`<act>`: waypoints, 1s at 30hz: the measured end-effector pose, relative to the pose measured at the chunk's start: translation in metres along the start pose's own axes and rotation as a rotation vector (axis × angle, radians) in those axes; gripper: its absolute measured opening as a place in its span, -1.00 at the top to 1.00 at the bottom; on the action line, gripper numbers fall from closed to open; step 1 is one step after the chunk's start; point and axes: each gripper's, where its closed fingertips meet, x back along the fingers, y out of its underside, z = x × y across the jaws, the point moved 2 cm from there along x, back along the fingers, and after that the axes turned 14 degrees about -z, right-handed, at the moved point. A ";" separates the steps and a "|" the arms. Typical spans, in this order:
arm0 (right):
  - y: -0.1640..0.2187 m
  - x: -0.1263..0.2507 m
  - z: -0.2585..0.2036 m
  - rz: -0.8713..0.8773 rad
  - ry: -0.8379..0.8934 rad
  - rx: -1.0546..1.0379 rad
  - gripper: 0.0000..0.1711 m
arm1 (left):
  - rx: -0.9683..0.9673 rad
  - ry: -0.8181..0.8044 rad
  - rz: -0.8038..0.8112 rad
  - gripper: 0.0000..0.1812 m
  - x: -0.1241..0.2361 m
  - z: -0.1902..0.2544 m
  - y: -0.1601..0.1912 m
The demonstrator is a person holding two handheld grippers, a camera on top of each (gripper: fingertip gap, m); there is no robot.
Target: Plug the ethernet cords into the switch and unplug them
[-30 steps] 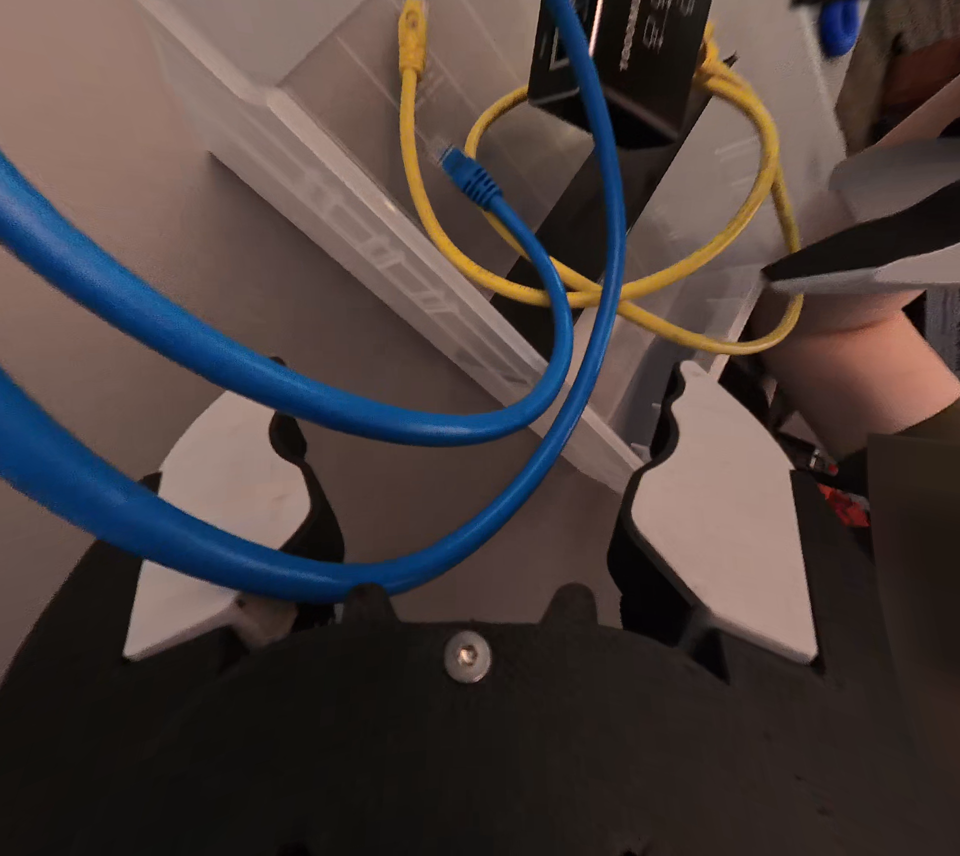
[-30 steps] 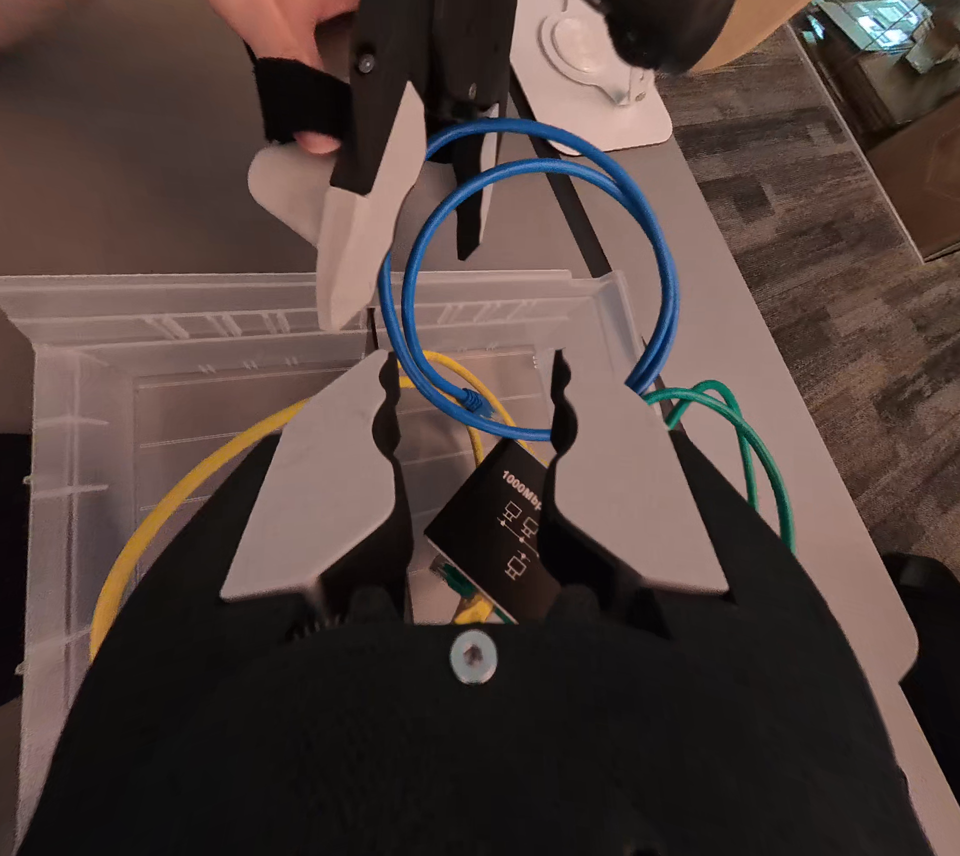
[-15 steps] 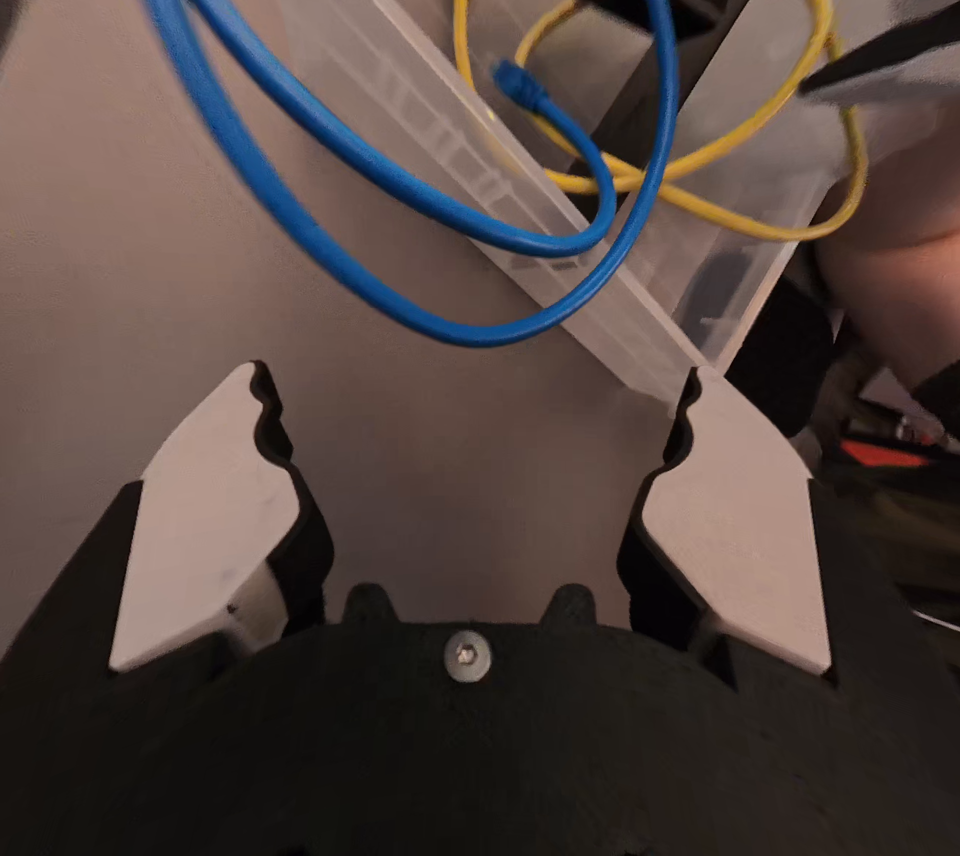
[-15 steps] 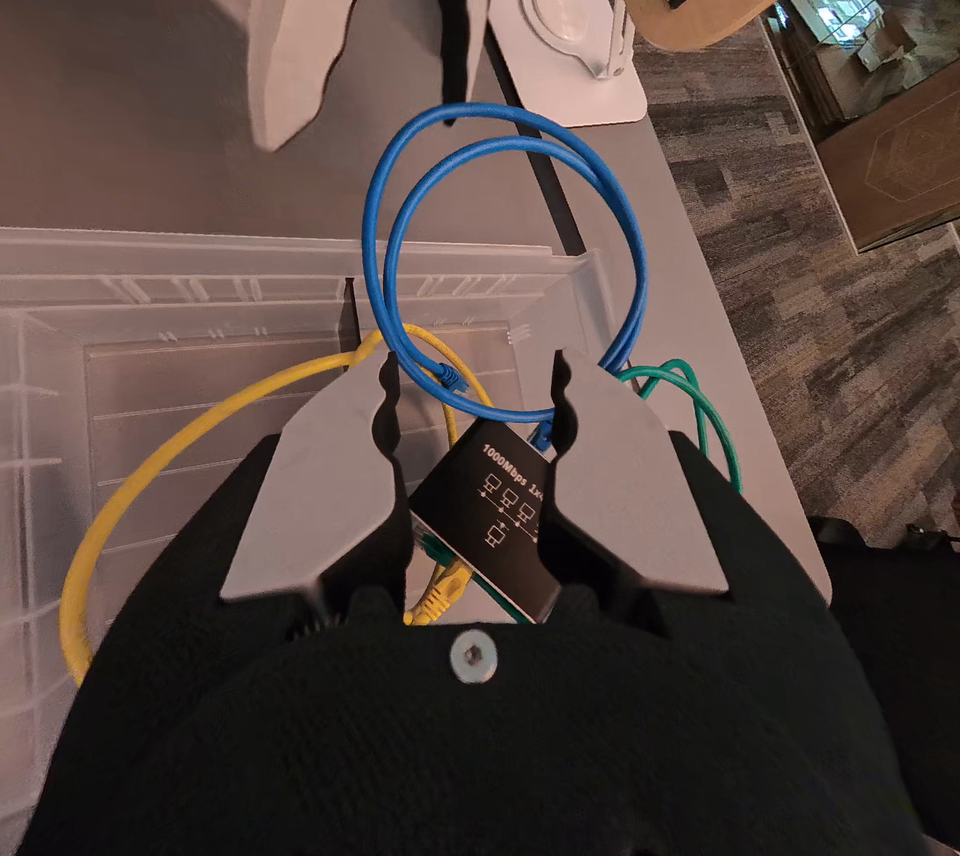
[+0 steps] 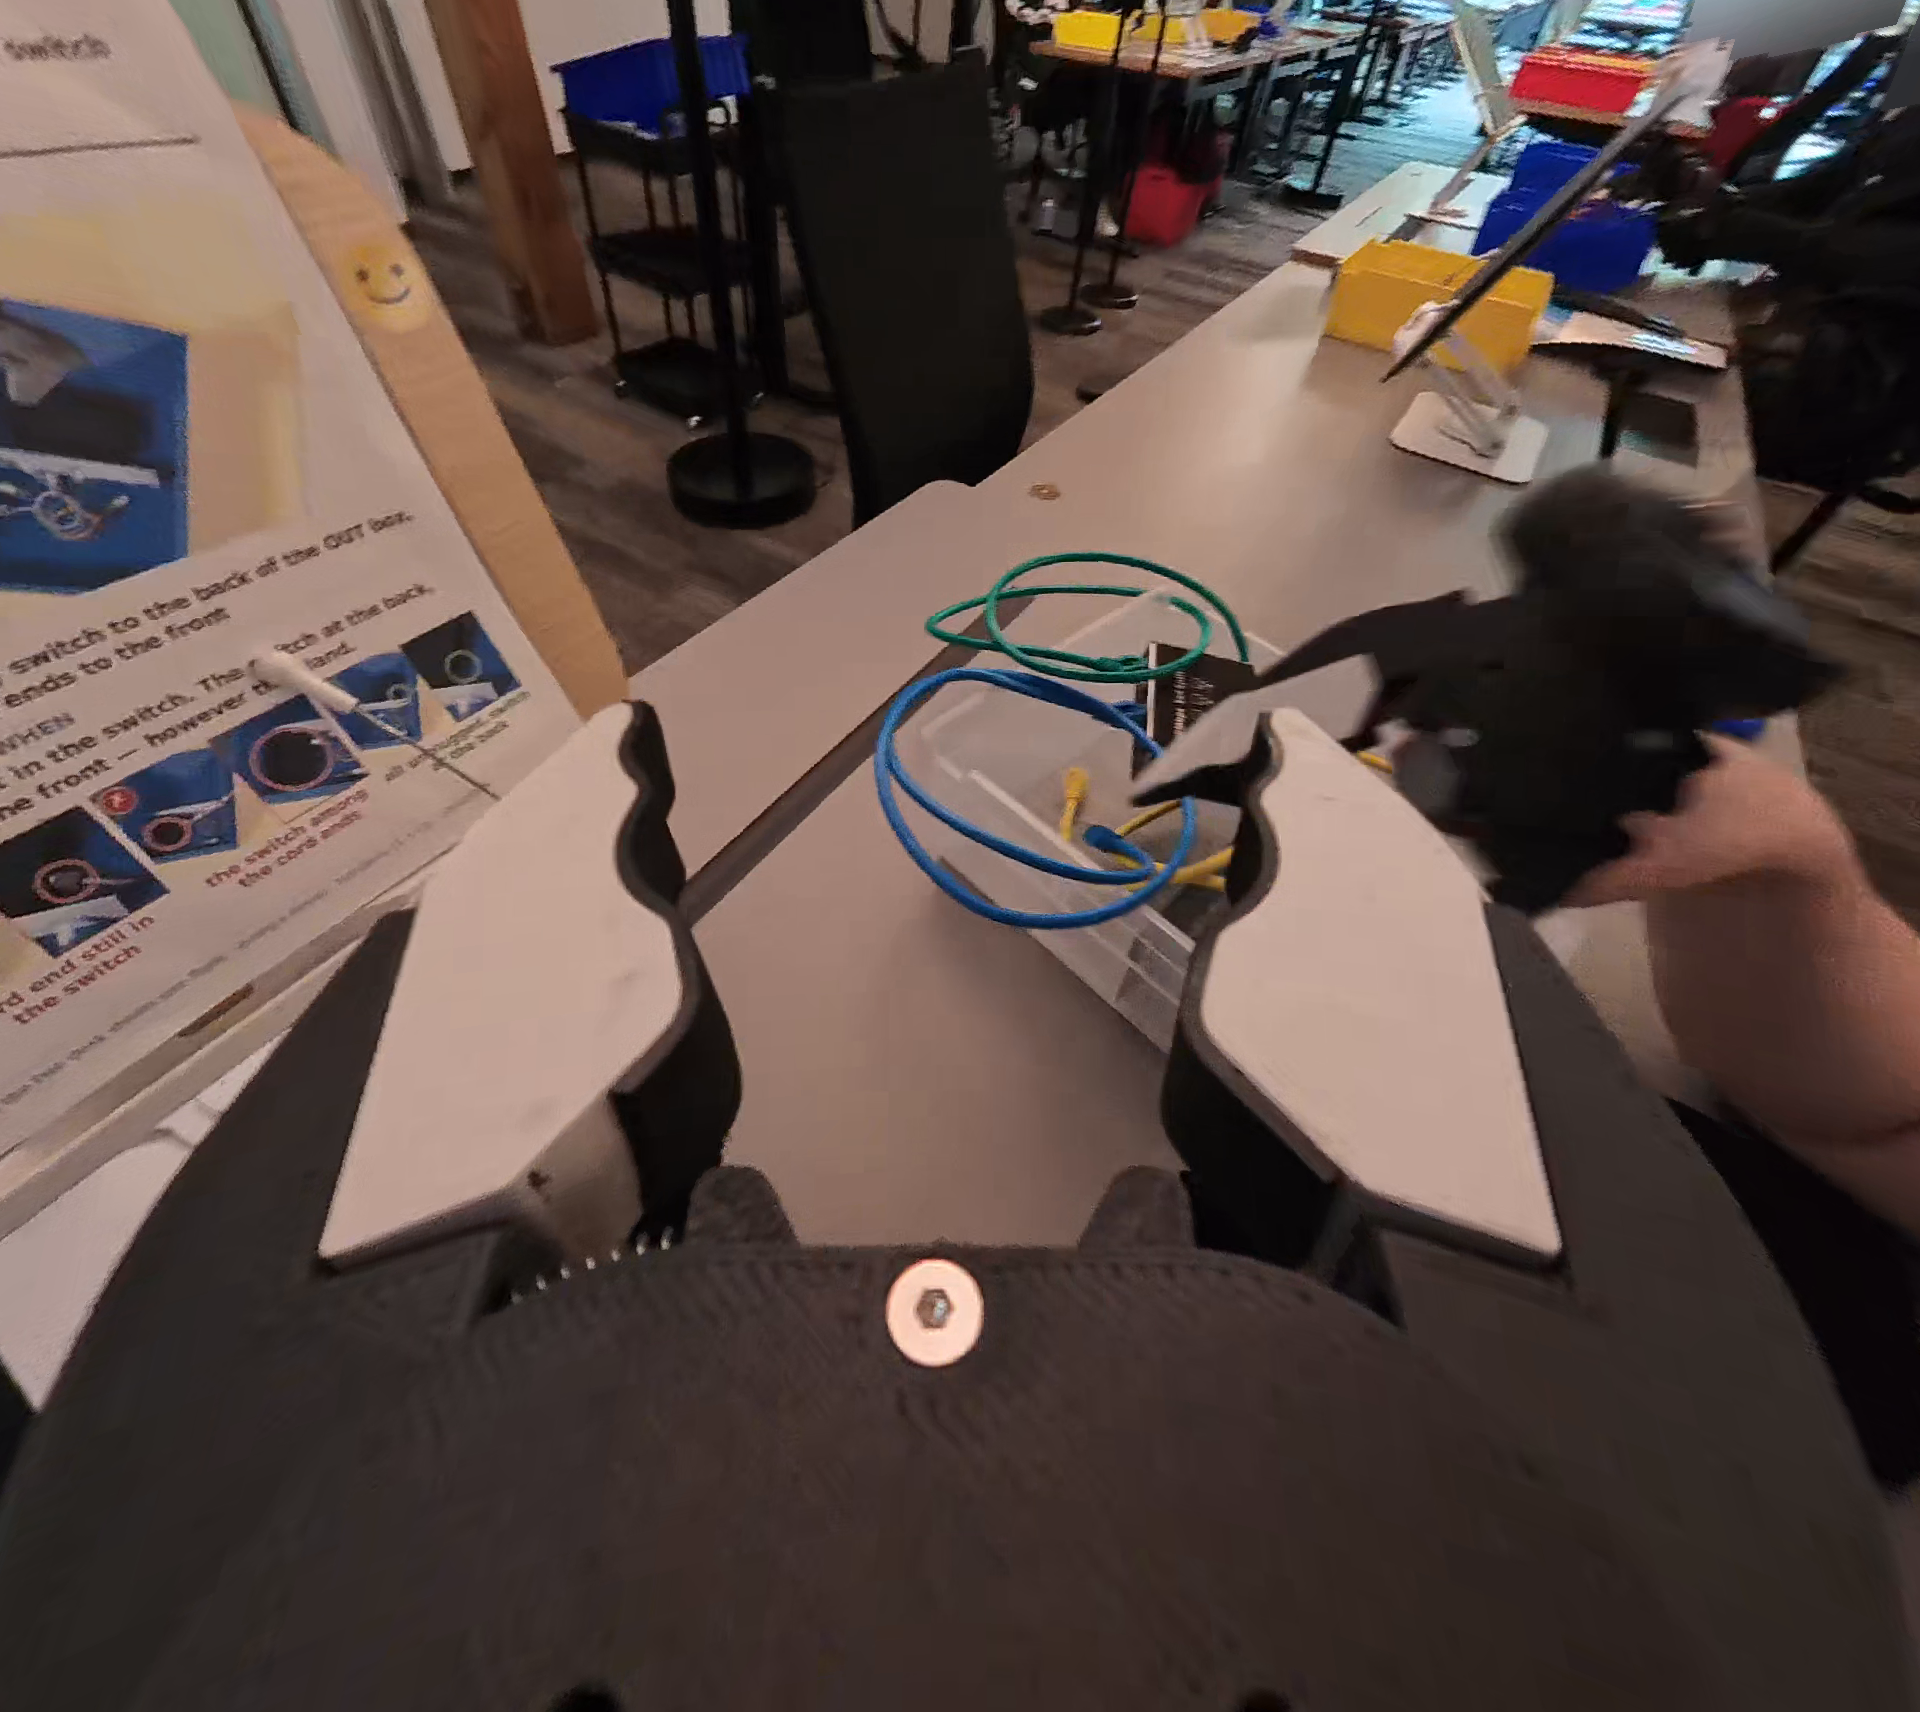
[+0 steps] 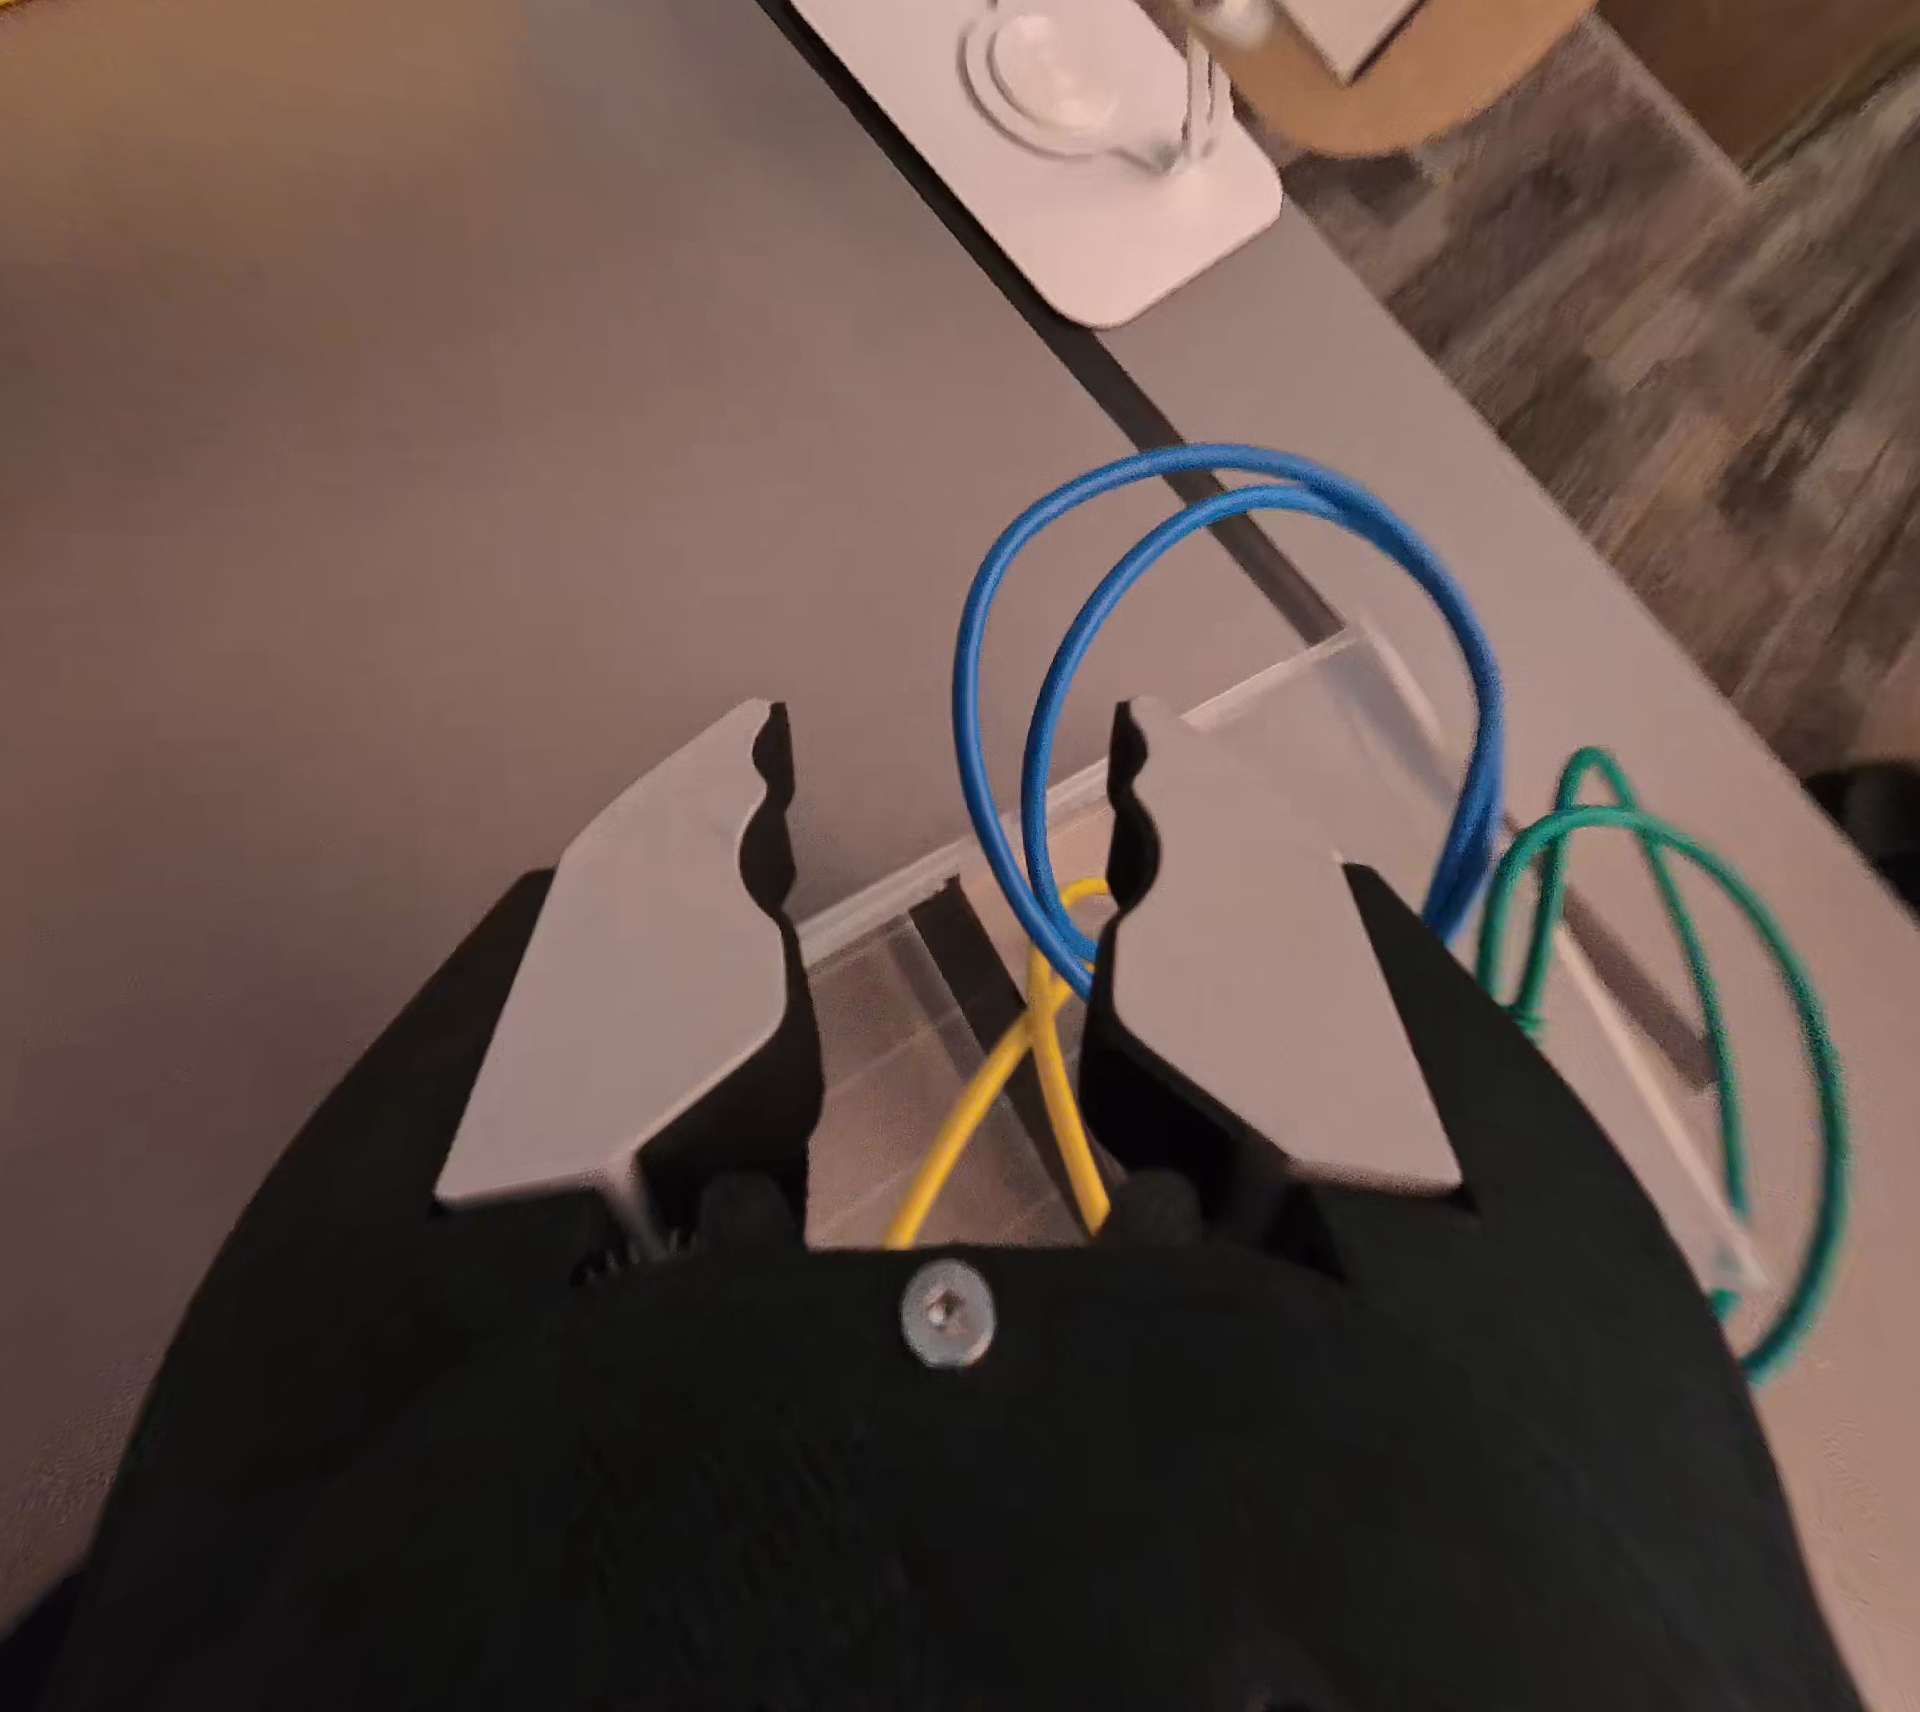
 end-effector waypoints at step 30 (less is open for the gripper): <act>0.147 0.082 0.047 -0.008 0.226 -0.523 0.16 | 0.285 -0.523 -0.372 -0.09 0.338 -0.119 0.201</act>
